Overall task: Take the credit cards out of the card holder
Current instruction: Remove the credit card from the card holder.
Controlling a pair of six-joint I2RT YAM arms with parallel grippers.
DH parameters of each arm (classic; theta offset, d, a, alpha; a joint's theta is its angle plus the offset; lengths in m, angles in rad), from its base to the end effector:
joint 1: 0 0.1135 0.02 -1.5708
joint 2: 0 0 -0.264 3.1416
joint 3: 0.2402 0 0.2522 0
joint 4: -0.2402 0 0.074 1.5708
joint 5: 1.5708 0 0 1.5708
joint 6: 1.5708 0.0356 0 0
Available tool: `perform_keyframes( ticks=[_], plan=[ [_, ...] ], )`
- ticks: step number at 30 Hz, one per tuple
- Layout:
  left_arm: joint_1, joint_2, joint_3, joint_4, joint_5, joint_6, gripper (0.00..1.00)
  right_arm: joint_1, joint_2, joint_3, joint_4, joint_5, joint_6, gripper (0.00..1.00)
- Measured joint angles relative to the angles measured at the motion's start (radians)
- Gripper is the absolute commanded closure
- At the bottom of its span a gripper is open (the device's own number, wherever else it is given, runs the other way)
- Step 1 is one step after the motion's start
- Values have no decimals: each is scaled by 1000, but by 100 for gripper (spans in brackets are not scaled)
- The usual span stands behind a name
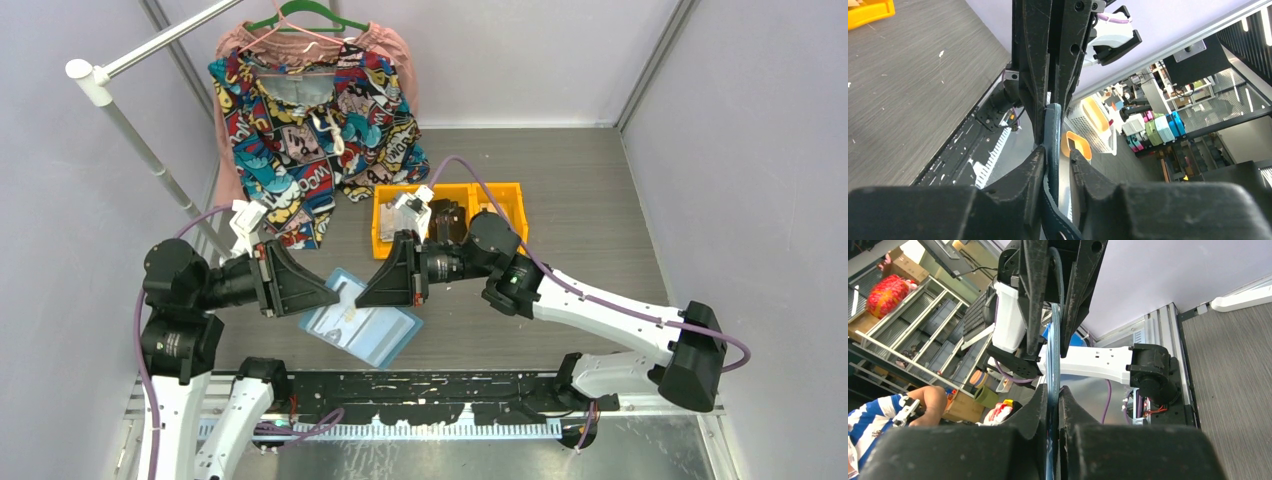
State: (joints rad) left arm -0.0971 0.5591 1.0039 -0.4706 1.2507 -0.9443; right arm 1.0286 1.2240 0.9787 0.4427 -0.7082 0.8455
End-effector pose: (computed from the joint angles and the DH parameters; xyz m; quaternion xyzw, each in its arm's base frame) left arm 0.0730 -0.0411 0.4109 0.1338 0.6973 -0.6452 0.2823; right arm 0.1254 0.2531 0.3803 -0.3214 0.5676 0.7147 0.2524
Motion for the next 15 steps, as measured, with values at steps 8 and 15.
perform_keyframes(
  ticks=[8, 15],
  plan=[
    [0, 0, 4, -29, -34, 63, 100, 0, -3, -1, 5, -3, 3, 79],
    [-2, 3, 2, -24, -39, 48, 87, 0, -11, -20, 19, 11, 3, 97]
  ],
)
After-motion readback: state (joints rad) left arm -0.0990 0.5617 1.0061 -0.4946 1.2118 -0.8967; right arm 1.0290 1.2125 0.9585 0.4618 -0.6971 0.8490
